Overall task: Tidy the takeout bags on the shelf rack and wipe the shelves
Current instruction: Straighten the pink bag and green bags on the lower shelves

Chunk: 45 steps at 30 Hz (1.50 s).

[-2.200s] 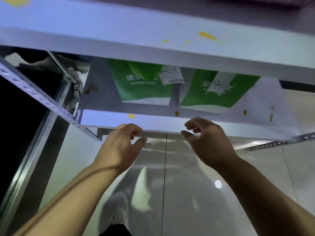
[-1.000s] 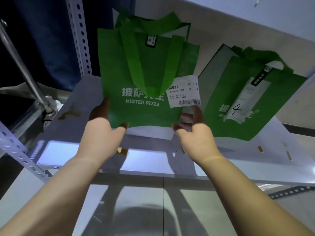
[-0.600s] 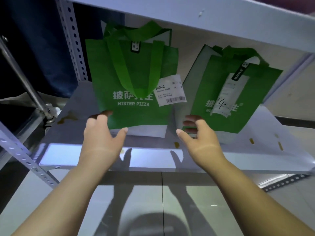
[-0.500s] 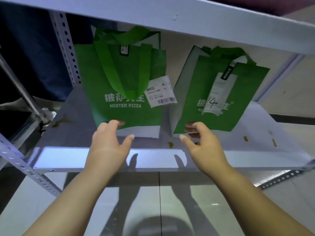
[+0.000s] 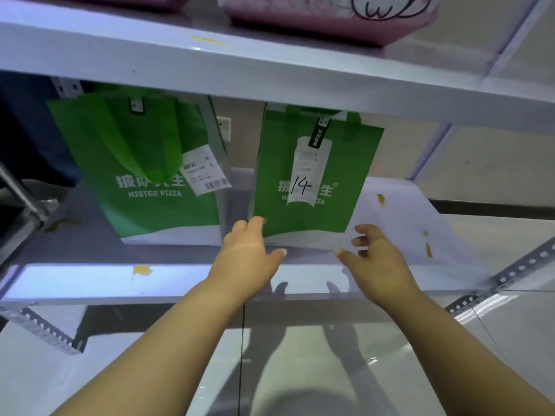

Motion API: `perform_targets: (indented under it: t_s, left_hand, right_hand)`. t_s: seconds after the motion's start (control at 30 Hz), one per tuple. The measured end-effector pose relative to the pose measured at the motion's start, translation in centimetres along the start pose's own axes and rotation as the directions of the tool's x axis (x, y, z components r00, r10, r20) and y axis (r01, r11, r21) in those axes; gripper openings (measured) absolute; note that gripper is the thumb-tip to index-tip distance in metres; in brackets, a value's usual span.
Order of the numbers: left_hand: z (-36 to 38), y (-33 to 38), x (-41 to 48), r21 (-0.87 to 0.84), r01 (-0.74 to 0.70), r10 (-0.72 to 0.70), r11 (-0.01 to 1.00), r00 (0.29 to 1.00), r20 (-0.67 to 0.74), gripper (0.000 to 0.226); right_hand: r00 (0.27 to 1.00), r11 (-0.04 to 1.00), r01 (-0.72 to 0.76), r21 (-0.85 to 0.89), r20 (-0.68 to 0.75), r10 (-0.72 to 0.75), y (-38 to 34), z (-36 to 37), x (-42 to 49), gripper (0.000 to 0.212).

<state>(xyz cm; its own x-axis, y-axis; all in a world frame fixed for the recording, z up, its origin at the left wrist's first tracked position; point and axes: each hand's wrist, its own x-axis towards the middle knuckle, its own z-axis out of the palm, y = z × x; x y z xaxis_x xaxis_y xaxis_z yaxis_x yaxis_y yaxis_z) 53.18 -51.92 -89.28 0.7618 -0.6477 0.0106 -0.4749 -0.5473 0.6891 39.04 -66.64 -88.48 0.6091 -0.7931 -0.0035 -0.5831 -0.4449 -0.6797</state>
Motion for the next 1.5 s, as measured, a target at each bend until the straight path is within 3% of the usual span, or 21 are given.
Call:
perform_targets:
  t_s: [0.13,0.27,0.4,0.57,0.87,1.17,1.33,1.5]
  left_hand:
    - [0.4,1.2,2.2,0.043,0.13,-0.128,0.991,0.99,-0.053,0.058]
    - [1.1,-0.2,4.1,0.075,0.054,-0.048,0.996,0.996,-0.078,0.081]
    - [2.2,-0.9,4.9,-0.046,-0.081,0.078,0.996,0.995,-0.056,0.08]
    - [2.3,-1.6,6.1,-0.117,-0.124,0.115,0.985,0.99,-0.08,0.077]
    - [2.1,-2.5,6.7,-0.124,-0.158,0.149,0.98,0.985,-0.084,0.074]
    - [1.8,-1.8,5.1,-0.05,-0.144,0.138,0.988,0.984,-0.117,0.065]
    - [1.5,-1.2,3.1,0.028,-0.027,0.028,0.999,0.999,-0.032,0.064]
    - [2.4,-0.9,0.9,0.03,-0.114,0.109,0.993,0.983,0.147,0.049]
  right_hand:
    - [0.997,0.997,-0.068,0.021,-0.041,0.068,0.9,0.3,2.4,0.074]
    - [0.995,0.995,-0.095,-0.007,-0.044,0.094,1.5,1.7,5.0,0.082]
    - [1.0,1.0,0.004,0.02,0.028,-0.004,2.0,2.8,6.3,0.089]
    - [0.998,0.989,0.068,0.13,-0.021,-0.066,2.6,3.5,6.4,0.081]
    - [0.995,0.992,0.088,0.087,-0.048,-0.084,3.0,4.1,6.2,0.075]
    - [0.995,0.993,-0.029,0.11,-0.096,0.04,2.6,3.4,5.2,0.065]
    - [0.986,0.979,0.009,0.202,-0.167,0.025,2.7,2.6,2.2,0.042]
    - [0.985,0.973,-0.016,0.228,-0.166,0.055,3.6,2.3,-0.5,0.018]
